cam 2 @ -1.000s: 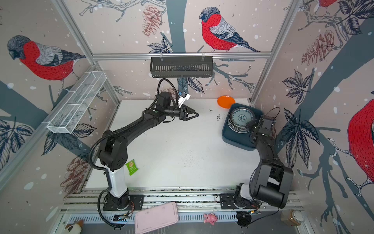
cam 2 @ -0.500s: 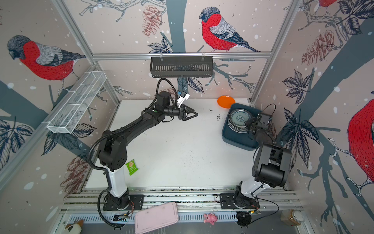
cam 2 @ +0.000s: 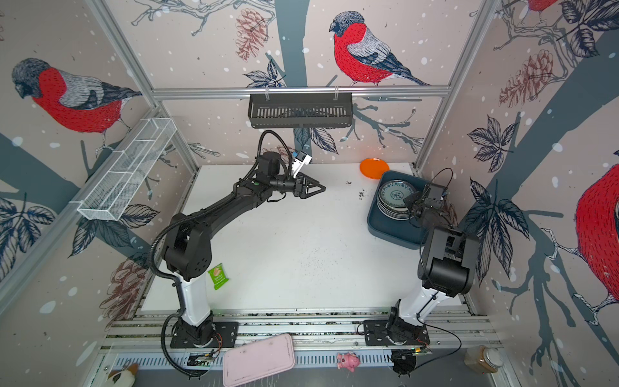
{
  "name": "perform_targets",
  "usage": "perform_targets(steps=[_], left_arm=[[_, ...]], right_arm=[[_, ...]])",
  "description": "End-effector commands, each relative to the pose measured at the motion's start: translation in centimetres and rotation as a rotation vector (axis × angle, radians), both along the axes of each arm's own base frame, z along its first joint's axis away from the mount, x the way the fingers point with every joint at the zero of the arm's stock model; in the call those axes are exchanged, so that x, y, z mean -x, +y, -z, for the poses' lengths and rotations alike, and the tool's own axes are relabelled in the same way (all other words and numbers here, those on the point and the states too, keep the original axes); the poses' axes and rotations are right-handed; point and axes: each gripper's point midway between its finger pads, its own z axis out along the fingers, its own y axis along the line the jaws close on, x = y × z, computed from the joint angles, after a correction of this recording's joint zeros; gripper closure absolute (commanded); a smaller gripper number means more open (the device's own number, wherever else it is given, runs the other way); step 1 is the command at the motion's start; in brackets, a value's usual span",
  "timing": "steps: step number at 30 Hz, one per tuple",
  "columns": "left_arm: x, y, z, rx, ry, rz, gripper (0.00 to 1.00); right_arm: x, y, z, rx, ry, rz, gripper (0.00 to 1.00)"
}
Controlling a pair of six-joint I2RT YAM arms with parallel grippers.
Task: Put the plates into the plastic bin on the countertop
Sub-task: 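Lower the blue-patterned plate onto the stack and open the right gripper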
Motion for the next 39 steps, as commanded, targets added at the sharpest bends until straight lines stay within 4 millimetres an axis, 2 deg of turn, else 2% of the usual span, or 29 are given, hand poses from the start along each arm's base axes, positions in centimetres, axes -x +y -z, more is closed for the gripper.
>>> perform_targets(steps=[1,20,31,39], left_arm=[[0.11,-0.11,-0.70,0.024,-0.035,0.019,0.12],[0.05,-0.14,-0.69,0.026,-0.037,0.014,0.12],[-0.01,-0.07,-0.58,0.026,-0.036,0.012,0.12],[-0.03,-0.10,-0.59,0.028,-0.037,0.011,0.12]], right_arm=[[-0.70,-0.13,-0.40,0.016,-0.014,-0.002,0.98],[-1.08,0.10,-0.27,0.019,-0.003,-0.012,0.79],[-1.01,0.15,-0.71,0.033,-0.002,-0.014,0.63],[-1.13,0.39,-0.80,0.039,0.003,-0.025,0.57]])
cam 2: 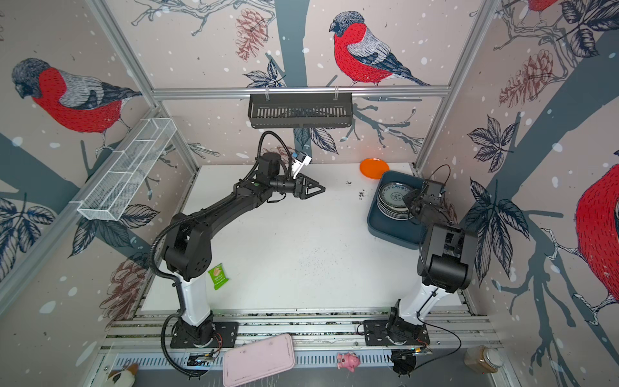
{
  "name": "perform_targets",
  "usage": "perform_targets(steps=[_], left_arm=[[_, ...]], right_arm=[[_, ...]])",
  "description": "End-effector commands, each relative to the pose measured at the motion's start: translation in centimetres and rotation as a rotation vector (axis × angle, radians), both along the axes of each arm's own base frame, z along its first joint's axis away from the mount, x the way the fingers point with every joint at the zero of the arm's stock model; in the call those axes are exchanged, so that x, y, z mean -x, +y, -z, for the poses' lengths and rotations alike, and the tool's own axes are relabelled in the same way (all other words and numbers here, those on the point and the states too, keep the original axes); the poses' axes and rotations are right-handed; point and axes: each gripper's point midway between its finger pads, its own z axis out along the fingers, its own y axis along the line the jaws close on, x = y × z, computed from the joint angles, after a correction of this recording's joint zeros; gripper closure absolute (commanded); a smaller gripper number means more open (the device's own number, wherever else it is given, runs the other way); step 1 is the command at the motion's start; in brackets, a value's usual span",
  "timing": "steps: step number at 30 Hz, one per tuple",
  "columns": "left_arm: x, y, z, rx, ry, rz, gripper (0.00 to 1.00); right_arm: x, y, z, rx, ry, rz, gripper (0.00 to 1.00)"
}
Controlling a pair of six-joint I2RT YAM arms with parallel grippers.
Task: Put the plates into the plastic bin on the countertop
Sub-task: 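Lower the blue-patterned plate onto the stack and open the right gripper, then withdraw the right gripper from the bin toward the orange plate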
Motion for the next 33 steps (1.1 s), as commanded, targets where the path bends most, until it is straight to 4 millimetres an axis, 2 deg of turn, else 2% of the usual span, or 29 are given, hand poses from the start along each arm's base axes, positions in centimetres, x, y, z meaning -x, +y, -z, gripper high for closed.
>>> perform_targets(steps=[1,12,15,17,20,23,29,33], left_arm=[[0.0,-0.2,-0.9,0.029,-0.045,0.013,0.12],[0.0,-0.2,-0.9,0.030,-0.045,0.015,0.11],[0.0,-0.1,-0.8,0.030,-0.043,0.014,0.11],[-0.1,-0.2,-0.9,0.030,-0.044,0.012,0.11],[-0.1,-0.1,-0.9,0.031,-0.045,0.013,0.11],[-0.1,-0.1,-0.9,0.032,-0.044,0.013,0.11],[0.1,-0.1,-1.1,0.036,-0.046,0.018,0.11],[0.2,-0.1,-1.3,0.038,-0.050,0.019,0.11]], right_arm=[[-0.3,0.0,-0.8,0.029,-0.016,-0.012,0.56],[-0.3,0.2,-1.2,0.034,-0.021,-0.020,0.55],[-0.2,0.1,-1.6,0.042,-0.026,-0.016,0.50],[-0.2,0.1,-2.3,0.052,-0.039,-0.019,0.45],[-0.1,0.4,-3.7,0.078,-0.061,-0.024,0.29],[-0.2,0.8,-5.3,0.109,-0.089,-0.032,0.20],[-0.4,1.6,-8.0,0.137,-0.134,-0.043,0.11],[-0.5,2.9,-9.5,0.148,-0.168,-0.064,0.09]])
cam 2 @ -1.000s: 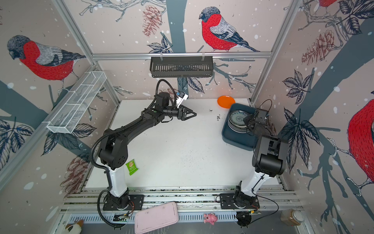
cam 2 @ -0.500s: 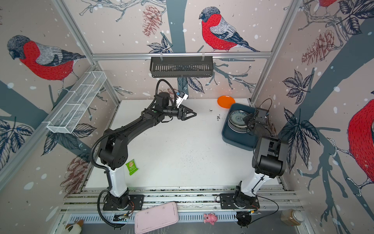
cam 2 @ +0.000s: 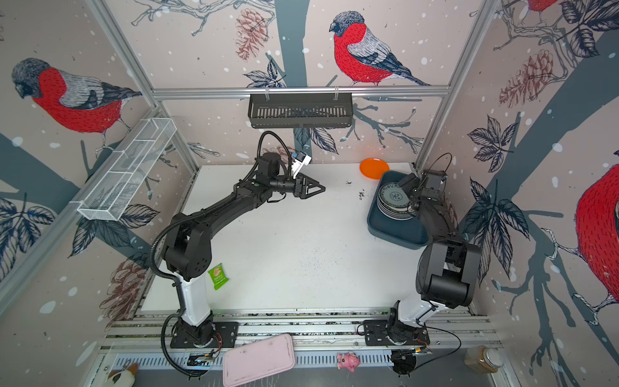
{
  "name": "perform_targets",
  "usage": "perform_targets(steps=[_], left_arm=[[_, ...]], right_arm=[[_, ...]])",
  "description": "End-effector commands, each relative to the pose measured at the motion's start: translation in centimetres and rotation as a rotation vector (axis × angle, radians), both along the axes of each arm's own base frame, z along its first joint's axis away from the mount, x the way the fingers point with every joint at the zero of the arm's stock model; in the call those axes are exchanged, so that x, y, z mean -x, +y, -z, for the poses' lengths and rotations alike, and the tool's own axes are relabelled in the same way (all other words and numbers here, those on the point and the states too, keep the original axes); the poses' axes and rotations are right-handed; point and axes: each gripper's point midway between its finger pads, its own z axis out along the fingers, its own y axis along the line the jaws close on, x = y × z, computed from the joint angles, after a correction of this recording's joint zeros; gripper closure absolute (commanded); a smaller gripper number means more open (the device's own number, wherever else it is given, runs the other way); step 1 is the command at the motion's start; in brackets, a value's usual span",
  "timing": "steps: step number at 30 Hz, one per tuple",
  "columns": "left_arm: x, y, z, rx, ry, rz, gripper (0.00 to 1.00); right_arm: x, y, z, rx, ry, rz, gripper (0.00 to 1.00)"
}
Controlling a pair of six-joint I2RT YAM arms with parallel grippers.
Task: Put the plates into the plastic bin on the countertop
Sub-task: 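Withdraw the right gripper from the bin toward the orange plate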
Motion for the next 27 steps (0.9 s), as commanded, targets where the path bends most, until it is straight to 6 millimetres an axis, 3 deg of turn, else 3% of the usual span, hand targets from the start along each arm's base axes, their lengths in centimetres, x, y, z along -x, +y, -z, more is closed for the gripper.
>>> perform_targets(steps=[1,9,12,16,19,22,27], left_arm=[[0.3,-0.1,-1.2,0.031,-0.044,0.022,0.11],[0.2,0.1,-1.5,0.047,-0.046,0.021,0.11],[0.0,0.4,-1.9,0.067,-0.045,0.020,0.11],[-0.4,1.0,-2.0,0.072,-0.050,0.002,0.11],[-0.9,1.3,-1.2,0.033,-0.087,-0.028,0.10],[-2.1,1.6,0.8,-0.036,-0.105,-0.083,0.10],[-3.7,2.1,3.5,-0.084,-0.078,-0.100,0.09]], right_arm=[[-0.1,0.8,-1.6,0.033,-0.028,-0.015,0.09],[-1.0,5.4,-5.6,0.066,-0.124,-0.053,0.04],[-2.2,8.7,-7.0,0.064,-0.177,-0.096,0.02],[-5.3,13.5,-7.8,0.082,-0.221,-0.204,0.00],[-7.8,16.4,-6.9,0.078,-0.231,-0.298,0.00],[-9.9,18.2,-5.8,0.089,-0.226,-0.355,0.00],[-13.0,18.6,-3.2,0.100,-0.195,-0.361,0.00]])
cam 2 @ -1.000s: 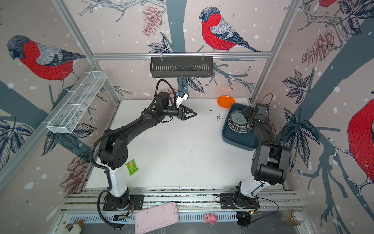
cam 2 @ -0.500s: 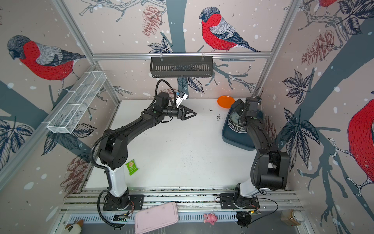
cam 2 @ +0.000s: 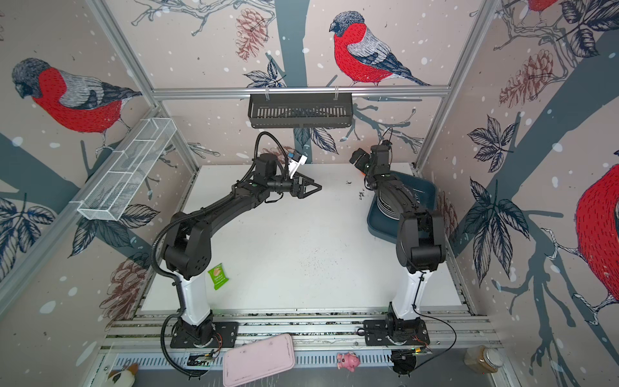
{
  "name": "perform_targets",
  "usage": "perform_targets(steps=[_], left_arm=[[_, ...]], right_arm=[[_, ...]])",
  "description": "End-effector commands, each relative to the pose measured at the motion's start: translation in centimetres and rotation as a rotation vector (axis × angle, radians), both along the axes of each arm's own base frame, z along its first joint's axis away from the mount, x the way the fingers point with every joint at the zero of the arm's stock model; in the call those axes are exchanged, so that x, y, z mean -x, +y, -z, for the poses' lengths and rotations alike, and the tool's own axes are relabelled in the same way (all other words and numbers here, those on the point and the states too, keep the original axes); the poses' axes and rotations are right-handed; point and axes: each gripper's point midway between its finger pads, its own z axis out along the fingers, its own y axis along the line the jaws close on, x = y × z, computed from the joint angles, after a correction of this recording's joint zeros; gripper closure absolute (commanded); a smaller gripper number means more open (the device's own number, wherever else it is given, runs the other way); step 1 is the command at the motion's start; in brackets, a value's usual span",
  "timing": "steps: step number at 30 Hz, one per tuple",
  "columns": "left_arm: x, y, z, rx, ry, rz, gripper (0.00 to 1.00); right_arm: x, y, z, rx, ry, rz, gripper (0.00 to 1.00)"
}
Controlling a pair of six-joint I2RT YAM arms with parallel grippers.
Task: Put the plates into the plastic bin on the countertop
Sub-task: 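Withdraw the right gripper from the bin toward the orange plate, then close the right gripper on the orange plate rim and lift it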
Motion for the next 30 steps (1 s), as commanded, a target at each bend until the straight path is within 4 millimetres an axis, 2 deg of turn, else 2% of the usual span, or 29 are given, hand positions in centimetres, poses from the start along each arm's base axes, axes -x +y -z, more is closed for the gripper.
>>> perform_targets(steps=[1,4,9,15,19,22,30], left_arm=[[-1.2,0.5,1.5,-0.033,-0.013,-0.016,0.09],[-2.1,1.0,2.5,-0.037,0.008,-0.033,0.07],[-3.0,1.6,3.9,-0.066,0.014,-0.067,0.07],[-3.9,1.5,5.5,-0.099,0.034,-0.086,0.07],[-4.6,1.5,5.9,-0.107,0.043,-0.099,0.07],[-4.9,1.5,6.1,-0.110,0.048,-0.103,0.07],[-4.9,1.5,5.6,-0.112,0.042,-0.108,0.05]], right_arm=[[-1.9,0.4,0.3,0.016,-0.030,-0.026,0.00],[-4.0,0.4,1.9,-0.004,-0.012,-0.028,0.00],[-7.1,-0.8,4.7,-0.034,0.021,0.012,0.00],[-9.9,-2.3,8.5,-0.091,0.066,0.041,0.00],[-11.0,-3.3,10.1,-0.131,0.092,0.070,0.00],[-11.3,-4.3,11.9,-0.151,0.142,0.133,0.00],[-12.1,-4.3,14.5,-0.223,0.183,0.151,0.00]])
